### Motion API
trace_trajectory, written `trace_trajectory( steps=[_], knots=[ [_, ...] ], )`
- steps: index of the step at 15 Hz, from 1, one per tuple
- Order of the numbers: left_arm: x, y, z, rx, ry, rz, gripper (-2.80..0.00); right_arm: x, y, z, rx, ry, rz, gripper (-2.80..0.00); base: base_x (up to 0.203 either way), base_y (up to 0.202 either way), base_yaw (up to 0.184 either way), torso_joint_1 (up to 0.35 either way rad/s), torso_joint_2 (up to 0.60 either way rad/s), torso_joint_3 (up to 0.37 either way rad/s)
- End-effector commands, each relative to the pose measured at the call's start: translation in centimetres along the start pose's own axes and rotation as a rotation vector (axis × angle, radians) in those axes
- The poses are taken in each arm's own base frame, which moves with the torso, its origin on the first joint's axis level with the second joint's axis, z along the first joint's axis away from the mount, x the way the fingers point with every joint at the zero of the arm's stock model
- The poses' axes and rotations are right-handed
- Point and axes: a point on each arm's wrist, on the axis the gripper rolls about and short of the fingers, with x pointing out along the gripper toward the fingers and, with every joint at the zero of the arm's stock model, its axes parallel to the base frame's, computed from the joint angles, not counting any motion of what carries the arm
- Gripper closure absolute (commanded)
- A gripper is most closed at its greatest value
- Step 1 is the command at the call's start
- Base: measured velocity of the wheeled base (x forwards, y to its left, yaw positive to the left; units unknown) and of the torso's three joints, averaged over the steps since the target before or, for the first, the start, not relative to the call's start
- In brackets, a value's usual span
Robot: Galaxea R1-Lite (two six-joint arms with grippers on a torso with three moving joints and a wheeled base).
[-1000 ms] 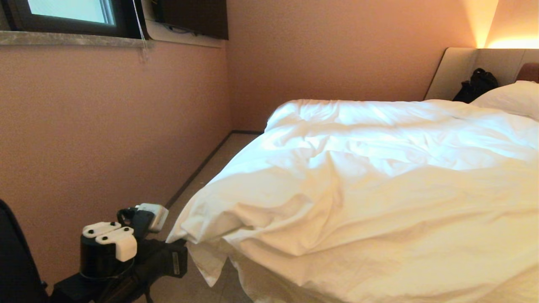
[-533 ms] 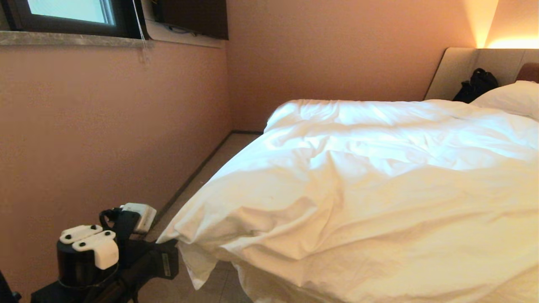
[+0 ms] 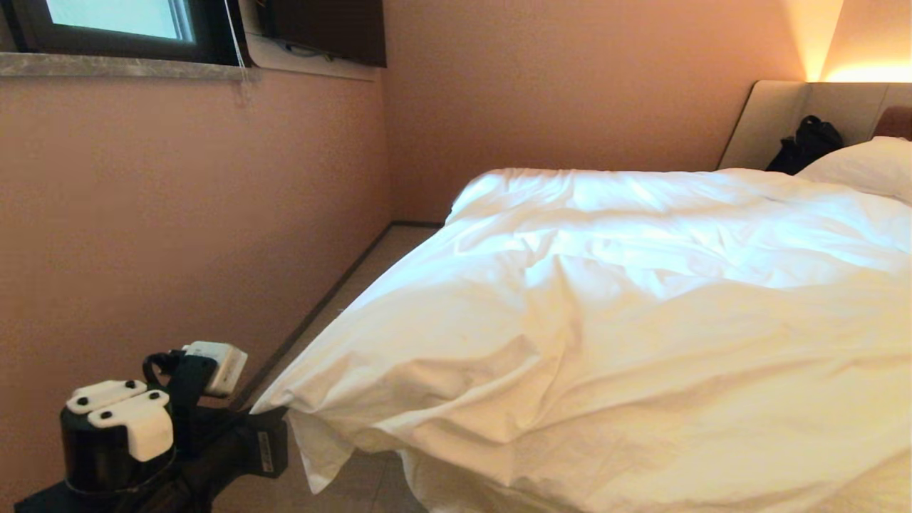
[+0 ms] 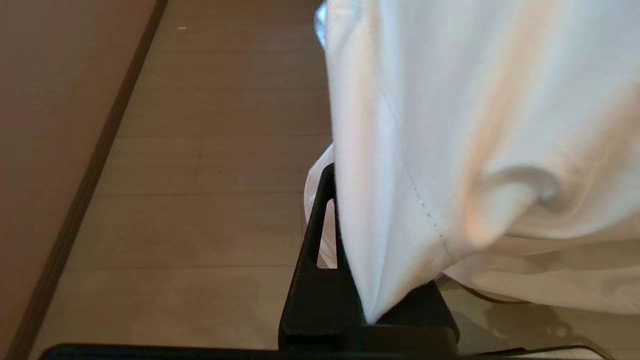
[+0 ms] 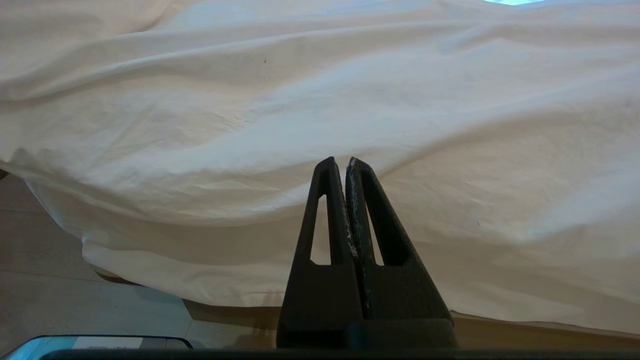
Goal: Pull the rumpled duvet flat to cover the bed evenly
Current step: Flatten the corners of the folded blanket
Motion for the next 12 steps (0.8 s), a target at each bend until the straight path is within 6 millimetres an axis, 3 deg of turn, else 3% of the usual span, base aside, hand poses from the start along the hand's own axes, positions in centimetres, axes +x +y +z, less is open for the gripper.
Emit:
trace_trajectory(
  steps=[1,5,9,12],
  knots=[
    [-0.9,0.2,1.3,-0.013,-0.03,0.01,0.0,0.0,0.0,0.0,-0.001,0.001,0.001,0.0,0.0,0.0,0.0,0.0,0.0,0.0],
    [-1.4,0.6,3.6,-0.108,0.062,0.063,0.0,0.0,0.0,0.0,0.0,0.001,0.001,0.0,0.0,0.0,0.0,0.0,0.0,0.0],
    [-2.0,1.0,4.2,-0.117,0.051,0.082,0.0,0.0,0.0,0.0,-0.001,0.001,0.002,0.0,0.0,0.0,0.0,0.0,0.0,0.0],
    [-3.9,1.3,4.7,-0.113,0.107,0.095,0.0,0.0,0.0,0.0,0.0,0.002,0.001,0.0,0.0,0.0,0.0,0.0,0.0,0.0]
  ],
)
